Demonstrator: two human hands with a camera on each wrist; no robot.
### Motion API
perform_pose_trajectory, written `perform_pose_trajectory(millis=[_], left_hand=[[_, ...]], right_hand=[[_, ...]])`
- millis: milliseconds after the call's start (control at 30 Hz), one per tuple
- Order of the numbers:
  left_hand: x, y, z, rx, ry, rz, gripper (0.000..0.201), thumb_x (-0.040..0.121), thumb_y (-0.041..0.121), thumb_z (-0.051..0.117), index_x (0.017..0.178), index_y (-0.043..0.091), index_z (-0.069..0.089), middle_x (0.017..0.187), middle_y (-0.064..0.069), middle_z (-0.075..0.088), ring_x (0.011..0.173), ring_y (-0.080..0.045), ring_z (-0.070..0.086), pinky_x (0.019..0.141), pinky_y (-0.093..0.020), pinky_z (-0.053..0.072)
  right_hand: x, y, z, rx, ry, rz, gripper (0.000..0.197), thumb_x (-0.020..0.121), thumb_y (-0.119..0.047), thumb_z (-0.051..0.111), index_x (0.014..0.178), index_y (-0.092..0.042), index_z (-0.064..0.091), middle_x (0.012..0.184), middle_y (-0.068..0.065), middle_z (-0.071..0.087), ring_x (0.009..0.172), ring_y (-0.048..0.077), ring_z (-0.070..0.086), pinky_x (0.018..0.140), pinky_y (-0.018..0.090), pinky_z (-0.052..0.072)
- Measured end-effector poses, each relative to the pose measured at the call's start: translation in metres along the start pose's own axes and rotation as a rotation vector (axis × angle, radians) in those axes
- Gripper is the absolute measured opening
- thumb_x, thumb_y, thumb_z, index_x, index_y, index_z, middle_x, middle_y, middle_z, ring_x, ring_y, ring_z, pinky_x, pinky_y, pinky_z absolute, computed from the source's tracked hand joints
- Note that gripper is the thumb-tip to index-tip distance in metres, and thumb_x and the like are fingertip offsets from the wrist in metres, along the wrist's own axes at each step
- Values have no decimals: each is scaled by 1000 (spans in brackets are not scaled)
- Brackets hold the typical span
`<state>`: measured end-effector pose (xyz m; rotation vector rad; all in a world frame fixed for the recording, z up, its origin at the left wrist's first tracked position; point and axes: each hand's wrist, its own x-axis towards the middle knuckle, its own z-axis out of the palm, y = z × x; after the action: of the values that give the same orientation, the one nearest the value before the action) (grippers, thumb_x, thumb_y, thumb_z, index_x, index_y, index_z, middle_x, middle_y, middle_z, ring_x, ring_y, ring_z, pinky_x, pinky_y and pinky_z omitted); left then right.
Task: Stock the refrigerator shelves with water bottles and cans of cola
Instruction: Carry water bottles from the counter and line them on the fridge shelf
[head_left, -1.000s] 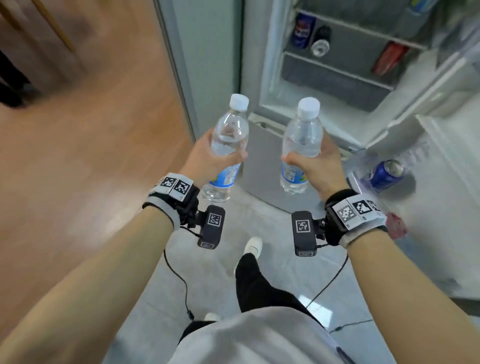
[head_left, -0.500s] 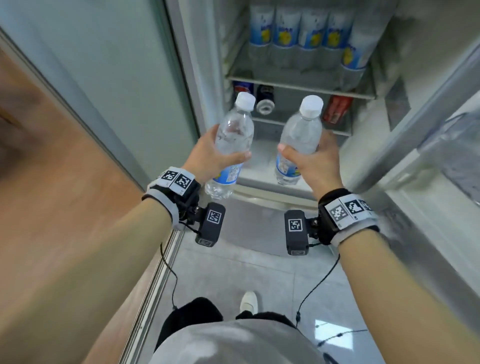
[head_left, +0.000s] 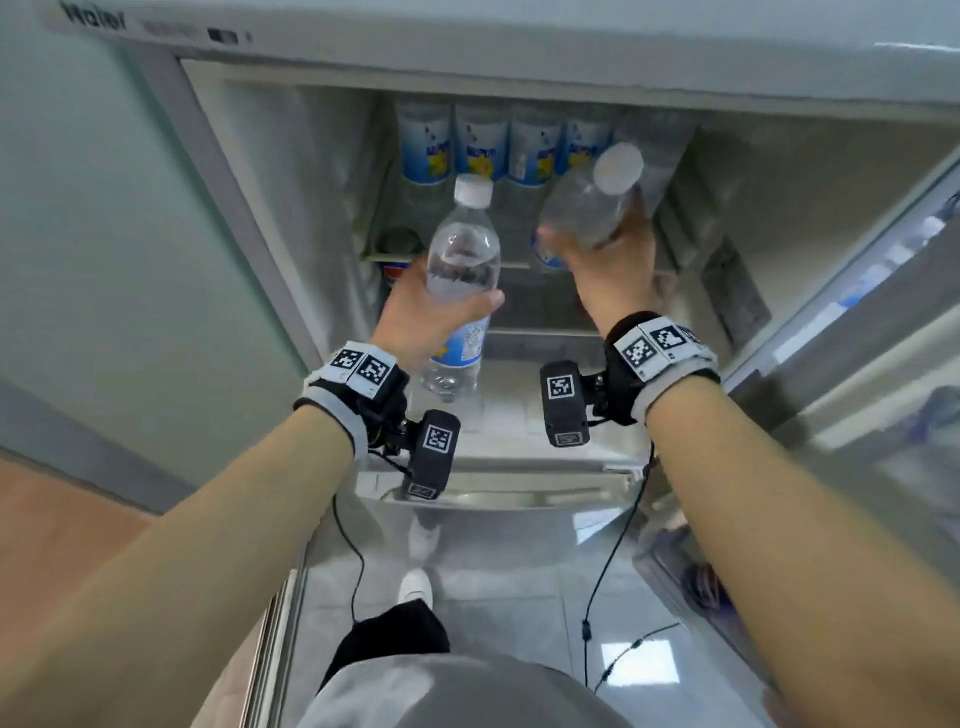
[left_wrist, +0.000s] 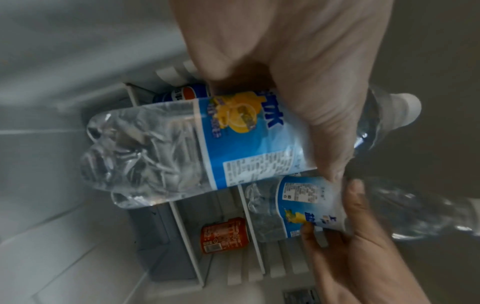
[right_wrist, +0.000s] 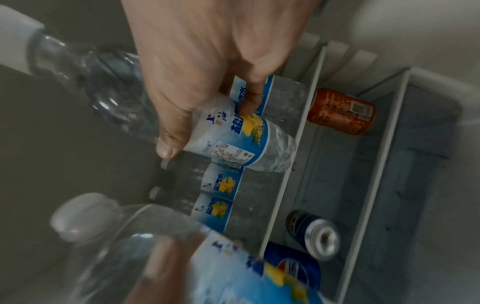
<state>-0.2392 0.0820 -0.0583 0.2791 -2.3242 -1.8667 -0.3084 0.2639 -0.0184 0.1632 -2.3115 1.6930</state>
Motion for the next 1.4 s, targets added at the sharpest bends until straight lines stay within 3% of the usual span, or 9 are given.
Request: perform_pose_trajectory(millis=[100,300,400,600,767,867,1000,1133,1400], left_hand=[[23,4,-5,-9,-20,15,48,73,31,86,114,18,64,101,8,73,90,-1,70,79,-18,57],[57,3,-12,-36,-50,0,61,64,45,87,114,20,63,105,-1,73,96,-20,73,87,-43,59],[64,0,-10,-59,-41,-5,57,68,34,88,116,16,63,106,-3,73,97,-19,72,86,-39,59],[69,-4,-8,-72,-49,4,55,73,24,86,120,12,60,110,-4,71,100,-18,70,80,-27,56],[67,-1,-11,-55,-29,14,55,73,27,85,121,19,60,111,4,69,102,-10,67,75,-15,54],[62,1,-12,-69,-25,14,59,72,32,86,123,20,59,114,4,69,106,-12,67,84,-25,55],[55,1,-12,-63,-15,-2,46,76,28,84,113,26,58,108,11,67,101,-4,66,77,-13,54],[49,-5,-11,-54,-31,-7,41,76,26,84,104,33,54,101,16,65,95,3,64,72,-11,50],[46,-4,-17,-34,-24,0,53,76,31,84,121,22,56,107,12,65,97,3,63,69,-7,47]], right_hand=[[30,-2,12,-32,2,-33,66,74,-28,82,130,-16,49,126,-5,60,114,8,58,101,28,49],[74,1,33,-96,54,3,70,81,-31,76,137,-5,44,136,10,55,125,17,51,110,32,40],[87,-1,39,-141,96,-5,63,68,-52,72,109,-6,61,111,6,65,104,18,61,94,30,47],[93,-1,42,-223,170,-4,73,65,-64,69,115,-11,68,113,4,72,106,21,68,91,34,54],[92,-5,44,-242,150,-27,65,73,-57,73,121,-13,62,121,0,69,113,17,64,96,26,49],[93,0,43,-150,145,-23,65,82,-43,73,131,-7,50,129,4,63,116,13,59,96,16,41],[95,7,40,-124,127,-23,65,85,-31,71,136,-4,41,130,6,62,115,13,61,102,21,46],[99,7,43,-108,156,31,65,84,-34,70,136,-6,43,129,6,63,117,17,61,103,30,49],[84,16,38,-231,110,80,36,90,-20,54,123,-6,58,123,9,67,115,21,61,92,20,44]])
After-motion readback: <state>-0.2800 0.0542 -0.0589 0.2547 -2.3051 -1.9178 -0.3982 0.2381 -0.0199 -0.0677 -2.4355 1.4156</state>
